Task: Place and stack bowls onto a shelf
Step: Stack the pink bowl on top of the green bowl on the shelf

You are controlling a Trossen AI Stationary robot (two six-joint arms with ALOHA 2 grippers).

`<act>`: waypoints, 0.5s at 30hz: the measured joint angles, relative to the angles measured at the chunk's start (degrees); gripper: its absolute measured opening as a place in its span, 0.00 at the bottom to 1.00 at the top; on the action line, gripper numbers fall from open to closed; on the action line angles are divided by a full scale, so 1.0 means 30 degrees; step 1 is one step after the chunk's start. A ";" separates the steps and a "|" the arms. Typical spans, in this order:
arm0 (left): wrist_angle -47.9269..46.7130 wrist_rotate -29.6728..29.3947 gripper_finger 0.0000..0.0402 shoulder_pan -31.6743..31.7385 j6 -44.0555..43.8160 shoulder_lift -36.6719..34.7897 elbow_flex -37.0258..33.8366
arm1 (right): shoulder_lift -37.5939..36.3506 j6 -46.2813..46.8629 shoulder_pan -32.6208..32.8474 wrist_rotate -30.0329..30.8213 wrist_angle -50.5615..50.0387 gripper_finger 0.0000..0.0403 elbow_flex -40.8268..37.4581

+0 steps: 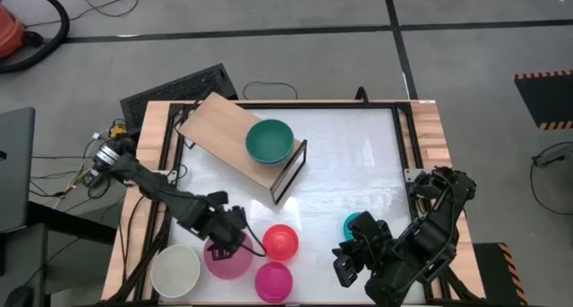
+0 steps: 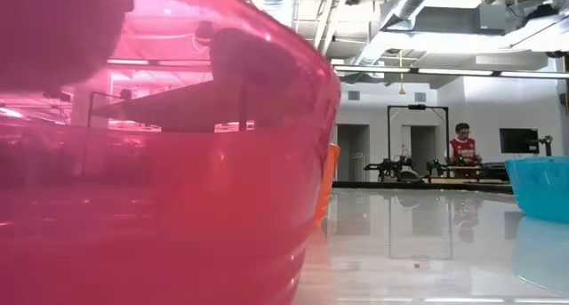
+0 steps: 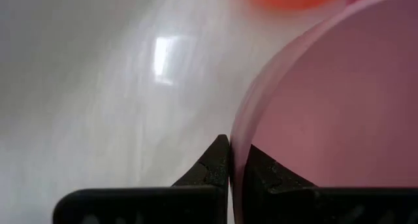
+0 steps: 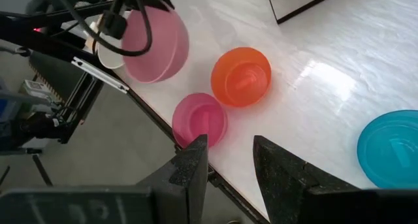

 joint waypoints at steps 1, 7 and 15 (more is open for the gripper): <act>0.0205 -0.0016 0.00 -0.0141 -0.0258 -0.0029 -0.0458 | 0.0000 0.0003 0.0000 0.0003 0.0002 0.37 0.0000; 0.5767 0.0296 0.00 -0.0151 -0.0949 0.0125 -0.4471 | 0.0007 0.0018 0.0000 -0.0078 0.0064 0.37 0.0000; 1.0823 0.1386 0.00 0.2070 -0.1121 0.0125 -0.6697 | 0.0007 -0.0057 0.0000 -0.0121 0.0125 0.37 0.0000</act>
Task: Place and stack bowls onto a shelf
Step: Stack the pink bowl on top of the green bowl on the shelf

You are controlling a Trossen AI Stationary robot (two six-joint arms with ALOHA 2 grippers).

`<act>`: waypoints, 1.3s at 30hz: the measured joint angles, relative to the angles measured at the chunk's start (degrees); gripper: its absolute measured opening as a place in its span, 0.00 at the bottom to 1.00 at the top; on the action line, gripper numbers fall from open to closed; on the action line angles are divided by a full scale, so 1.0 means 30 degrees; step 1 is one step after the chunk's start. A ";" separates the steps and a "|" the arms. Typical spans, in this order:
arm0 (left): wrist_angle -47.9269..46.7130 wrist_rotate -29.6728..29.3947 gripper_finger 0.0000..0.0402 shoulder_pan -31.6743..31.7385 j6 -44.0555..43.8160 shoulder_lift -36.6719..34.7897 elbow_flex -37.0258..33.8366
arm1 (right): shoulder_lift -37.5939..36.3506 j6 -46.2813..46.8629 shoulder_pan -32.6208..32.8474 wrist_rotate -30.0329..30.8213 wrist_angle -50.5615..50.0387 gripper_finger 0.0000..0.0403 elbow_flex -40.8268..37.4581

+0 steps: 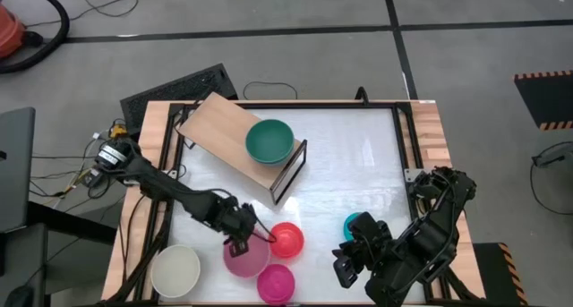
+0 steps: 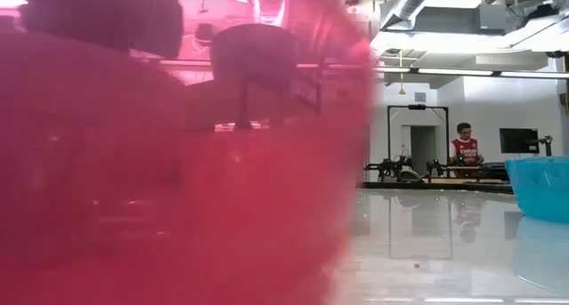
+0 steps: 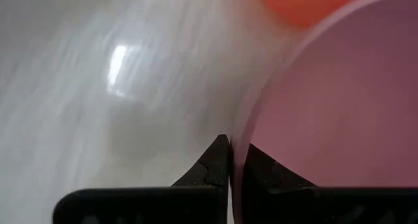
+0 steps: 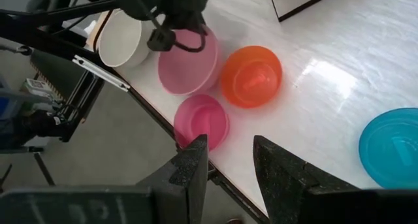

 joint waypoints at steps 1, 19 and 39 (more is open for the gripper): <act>0.0421 -0.0050 0.00 0.0226 0.0138 0.0000 -0.0032 | 0.0000 -0.0009 0.0000 0.0000 -0.0006 0.37 0.0000; 0.1146 0.0393 0.00 0.2747 0.0610 -0.0113 0.0925 | 0.0073 -0.0712 -0.0836 0.0051 -0.0008 0.37 -0.0002; 0.0024 -0.0513 0.11 0.1185 -0.0340 0.0007 0.0565 | 0.0423 -0.5039 -0.2371 -0.1126 0.3802 0.39 -0.2118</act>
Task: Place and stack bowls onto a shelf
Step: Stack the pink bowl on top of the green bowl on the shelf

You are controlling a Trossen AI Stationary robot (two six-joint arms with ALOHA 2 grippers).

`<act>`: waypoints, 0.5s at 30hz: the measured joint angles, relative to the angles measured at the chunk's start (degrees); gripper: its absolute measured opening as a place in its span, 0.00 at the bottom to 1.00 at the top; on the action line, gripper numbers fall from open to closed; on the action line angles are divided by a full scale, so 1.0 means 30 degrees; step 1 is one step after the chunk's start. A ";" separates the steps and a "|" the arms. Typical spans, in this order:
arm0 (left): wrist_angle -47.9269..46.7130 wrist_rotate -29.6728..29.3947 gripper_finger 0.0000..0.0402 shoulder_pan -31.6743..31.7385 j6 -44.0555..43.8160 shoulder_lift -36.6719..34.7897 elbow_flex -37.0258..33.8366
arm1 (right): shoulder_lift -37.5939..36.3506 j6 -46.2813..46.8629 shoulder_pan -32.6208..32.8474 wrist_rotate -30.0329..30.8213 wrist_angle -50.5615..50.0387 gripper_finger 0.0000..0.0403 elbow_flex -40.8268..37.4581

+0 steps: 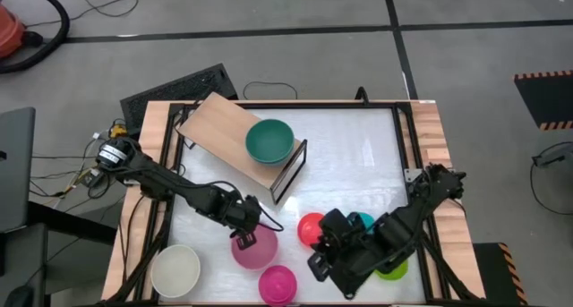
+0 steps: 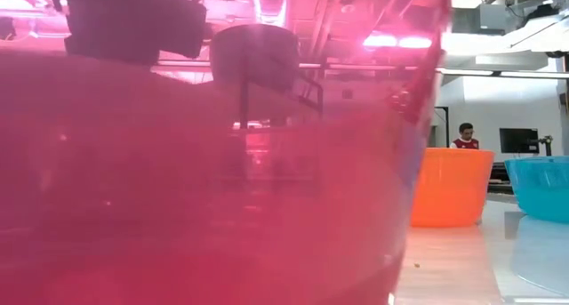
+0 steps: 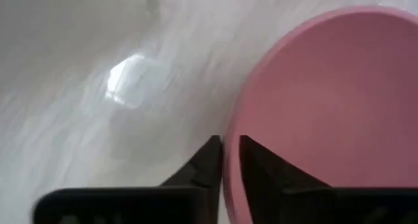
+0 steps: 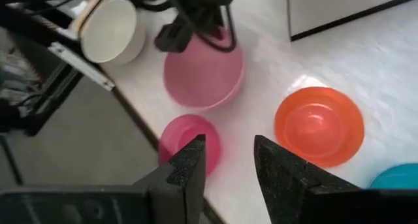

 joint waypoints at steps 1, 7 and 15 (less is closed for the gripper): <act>0.0148 -0.0002 0.14 0.0000 0.0070 0.0000 0.0000 | 0.0000 -0.0019 -0.0085 -0.0028 0.0040 0.40 -0.0059; 0.0647 0.0069 0.36 0.0029 0.0352 -0.0120 0.0000 | -0.0038 0.0408 -0.0414 -0.0468 0.0383 0.53 -0.0896; -0.0992 0.1208 0.50 0.0051 0.0555 -0.2841 0.0000 | -0.0044 0.2061 -0.0679 -0.0661 0.0479 0.59 -0.2302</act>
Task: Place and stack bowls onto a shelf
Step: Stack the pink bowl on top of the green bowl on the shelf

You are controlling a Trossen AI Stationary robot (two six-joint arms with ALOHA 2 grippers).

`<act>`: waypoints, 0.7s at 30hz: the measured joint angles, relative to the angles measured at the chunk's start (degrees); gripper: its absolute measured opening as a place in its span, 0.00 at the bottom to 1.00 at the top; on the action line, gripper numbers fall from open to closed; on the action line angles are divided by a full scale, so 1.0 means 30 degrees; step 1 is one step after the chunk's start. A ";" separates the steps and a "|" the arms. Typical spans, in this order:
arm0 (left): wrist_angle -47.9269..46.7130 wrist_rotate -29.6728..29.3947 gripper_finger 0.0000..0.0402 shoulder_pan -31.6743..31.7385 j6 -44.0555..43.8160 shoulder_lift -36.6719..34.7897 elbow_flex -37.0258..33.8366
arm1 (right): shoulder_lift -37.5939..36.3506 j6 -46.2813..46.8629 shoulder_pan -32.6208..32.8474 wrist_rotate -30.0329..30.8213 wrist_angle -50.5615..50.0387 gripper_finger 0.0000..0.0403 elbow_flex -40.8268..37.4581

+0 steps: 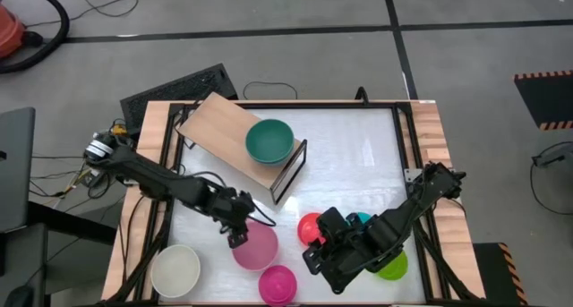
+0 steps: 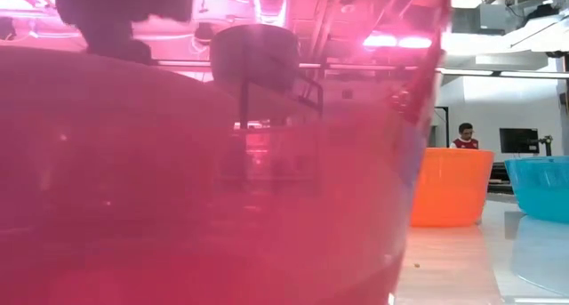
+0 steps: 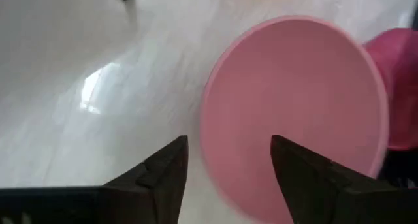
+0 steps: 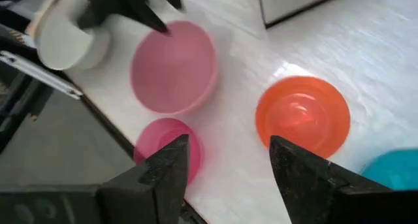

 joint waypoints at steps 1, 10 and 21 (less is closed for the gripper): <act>-0.0289 -0.0136 0.50 0.0000 -0.0101 -0.0612 0.0000 | 0.0000 0.0214 -0.0056 -0.0013 0.0002 0.59 -0.0229; -0.2200 -0.1678 0.51 -0.0187 -0.1686 -0.6697 0.0000 | 0.0007 -0.1565 -0.2692 -0.2397 0.7583 0.58 -0.3900; -0.2469 -0.5332 0.51 -0.1322 -0.2180 -1.1783 0.0000 | 0.0000 -0.1934 -0.4890 -0.5345 1.0814 0.58 -0.7134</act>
